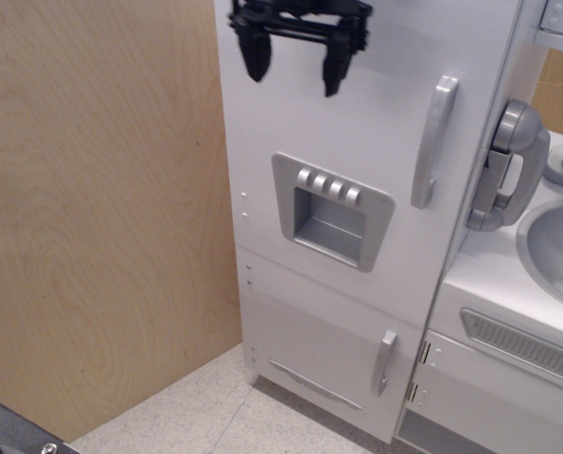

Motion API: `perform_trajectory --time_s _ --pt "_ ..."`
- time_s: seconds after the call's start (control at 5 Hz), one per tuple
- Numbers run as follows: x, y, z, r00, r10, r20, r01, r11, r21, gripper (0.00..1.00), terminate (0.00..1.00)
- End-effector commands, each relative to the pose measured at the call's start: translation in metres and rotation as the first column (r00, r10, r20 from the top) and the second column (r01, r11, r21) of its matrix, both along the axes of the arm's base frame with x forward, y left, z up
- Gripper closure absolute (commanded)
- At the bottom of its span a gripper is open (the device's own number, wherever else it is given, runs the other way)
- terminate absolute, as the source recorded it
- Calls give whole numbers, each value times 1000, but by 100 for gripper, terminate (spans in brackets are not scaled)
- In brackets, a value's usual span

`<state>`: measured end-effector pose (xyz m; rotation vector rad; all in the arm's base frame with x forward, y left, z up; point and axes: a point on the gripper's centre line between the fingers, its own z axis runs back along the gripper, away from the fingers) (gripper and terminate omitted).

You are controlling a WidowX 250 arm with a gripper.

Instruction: Close fridge

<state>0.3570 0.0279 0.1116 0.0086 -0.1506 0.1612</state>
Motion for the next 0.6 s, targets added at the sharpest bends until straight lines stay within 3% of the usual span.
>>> perform_trajectory --time_s 0.0,0.2,0.4 --pt "-48 16 17 997 -71 -23 71 997 4 0 0" --pt "-48 16 17 997 -71 -23 71 997 4 0 0" --pt "-48 16 17 997 -71 -23 71 997 4 0 100"
